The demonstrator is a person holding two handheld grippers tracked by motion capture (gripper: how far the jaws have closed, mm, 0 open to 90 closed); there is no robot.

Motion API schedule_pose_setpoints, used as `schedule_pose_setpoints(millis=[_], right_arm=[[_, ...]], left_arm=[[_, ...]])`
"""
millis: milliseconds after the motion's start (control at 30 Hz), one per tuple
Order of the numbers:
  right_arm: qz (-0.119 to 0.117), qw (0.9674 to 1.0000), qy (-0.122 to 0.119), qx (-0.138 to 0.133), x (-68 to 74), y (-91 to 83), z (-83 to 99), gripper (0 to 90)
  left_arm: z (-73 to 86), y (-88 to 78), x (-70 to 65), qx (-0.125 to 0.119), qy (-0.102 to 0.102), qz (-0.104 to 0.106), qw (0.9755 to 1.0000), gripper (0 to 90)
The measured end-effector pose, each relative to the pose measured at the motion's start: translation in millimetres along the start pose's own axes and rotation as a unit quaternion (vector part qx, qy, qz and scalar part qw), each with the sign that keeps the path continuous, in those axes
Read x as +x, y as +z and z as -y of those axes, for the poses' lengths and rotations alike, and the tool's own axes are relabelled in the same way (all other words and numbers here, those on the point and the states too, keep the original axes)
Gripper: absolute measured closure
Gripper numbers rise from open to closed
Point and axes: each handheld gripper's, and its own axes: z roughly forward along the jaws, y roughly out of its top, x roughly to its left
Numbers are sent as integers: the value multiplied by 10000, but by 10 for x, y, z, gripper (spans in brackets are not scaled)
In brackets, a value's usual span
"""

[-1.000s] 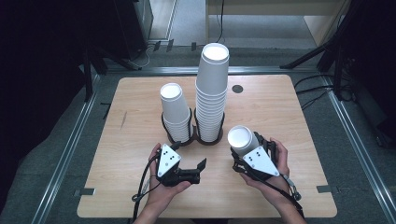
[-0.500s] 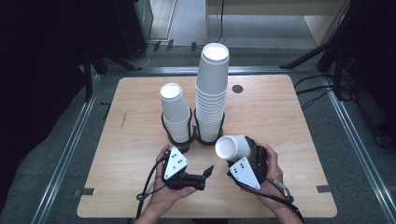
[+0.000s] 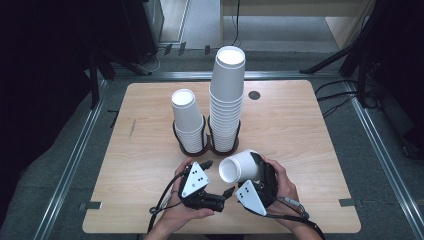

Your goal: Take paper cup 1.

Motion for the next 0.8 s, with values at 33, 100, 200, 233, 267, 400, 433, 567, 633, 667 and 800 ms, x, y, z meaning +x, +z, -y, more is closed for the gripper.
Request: schedule_pose_setpoints(millis=[33, 100, 200, 233, 267, 400, 433, 567, 633, 667, 800], right_arm=[[0, 10000, 0, 0, 0, 0, 0, 172], [-58, 10000, -51, -20, 25, -2, -10, 172], [-109, 9998, -136, -56, 54, -8, -31, 171], [-146, 9998, -146, -55, 63, -10, -40, 171], [-217, 9996, -167, -85, 71, -15, -51, 171], [-344, 9991, -222, -143, 89, -22, -54, 170], [-376, 9989, -237, -161, 96, -24, -55, 170], [-574, 9980, -173, -210, 111, -30, -61, 170], [-640, 9975, -166, -231, 115, -32, -63, 169], [-674, 9973, -150, -239, 117, -33, -63, 169], [-803, 9963, -83, -295, 115, -40, -73, 168]], left_arm=[[0, 0, 0, 0, 0, 0, 10000, 33], [1, 2, -10, -1, 35, 13, 10000, 48], [4, 3, -25, 5, 98, 34, 9999, 64], [7, 3, -32, 10, 135, 45, 9999, 64], [9, 3, -39, 7, 167, 65, 9998, 64], [7, -2, -65, -23, 265, 107, 9996, 78], [5, -7, -68, -27, 290, 112, 9995, 81], [2, -27, -72, -101, 352, 108, 9993, 127], [0, -35, -69, -131, 367, 132, 9992, 134], [1, -39, -69, -145, 370, 152, 9991, 135], [4, -39, -88, -141, 450, 204, 9987, 138]])
